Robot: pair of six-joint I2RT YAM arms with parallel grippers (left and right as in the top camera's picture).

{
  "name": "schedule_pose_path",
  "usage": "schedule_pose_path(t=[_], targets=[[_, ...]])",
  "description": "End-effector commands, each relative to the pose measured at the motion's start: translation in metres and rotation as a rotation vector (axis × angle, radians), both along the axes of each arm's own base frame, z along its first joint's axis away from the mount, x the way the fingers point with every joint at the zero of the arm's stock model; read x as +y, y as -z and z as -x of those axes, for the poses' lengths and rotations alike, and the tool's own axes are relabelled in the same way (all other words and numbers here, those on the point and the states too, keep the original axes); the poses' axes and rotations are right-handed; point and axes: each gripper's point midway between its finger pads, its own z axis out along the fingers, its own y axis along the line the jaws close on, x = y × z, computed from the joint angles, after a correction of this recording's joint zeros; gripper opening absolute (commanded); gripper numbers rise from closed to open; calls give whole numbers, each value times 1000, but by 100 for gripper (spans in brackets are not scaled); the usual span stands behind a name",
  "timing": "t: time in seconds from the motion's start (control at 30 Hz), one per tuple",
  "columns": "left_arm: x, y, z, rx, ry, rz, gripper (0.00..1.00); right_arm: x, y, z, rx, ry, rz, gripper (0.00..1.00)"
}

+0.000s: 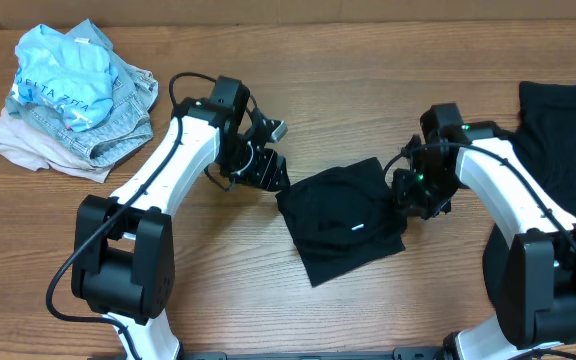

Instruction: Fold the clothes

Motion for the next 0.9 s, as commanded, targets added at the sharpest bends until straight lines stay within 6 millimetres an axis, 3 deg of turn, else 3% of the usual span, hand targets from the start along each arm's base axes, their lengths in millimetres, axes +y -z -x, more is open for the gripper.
schedule_pose_path(t=[0.0,0.03,0.23,0.4,0.67,0.7,0.73,0.77,0.8,0.87], targets=[[-9,-27,-13,-73,31,39,62,2,-2,1,-18,-1,-17,13],[-10,-31,-16,-83,32,40,62,2,-4,-1,-25,-1,-18,5],[-11,-37,-21,-105,31,45,63,1,-31,2,-20,-1,-11,4],[-10,-36,-22,-107,30,37,64,-44,-34,23,75,160,271,4],[-8,-34,-22,-109,27,20,64,-78,-37,27,76,262,479,5],[-8,-34,-22,-109,27,19,64,-81,-37,27,74,266,497,8],[-7,-34,-22,-108,27,18,64,-82,-37,27,74,264,500,20],[-7,-34,-22,-108,27,18,64,-82,-38,28,78,263,500,42],[-7,-34,-22,-108,27,18,64,-82,-38,29,83,256,499,50],[-6,-33,-23,-112,26,9,66,-80,-39,31,89,239,487,45]])
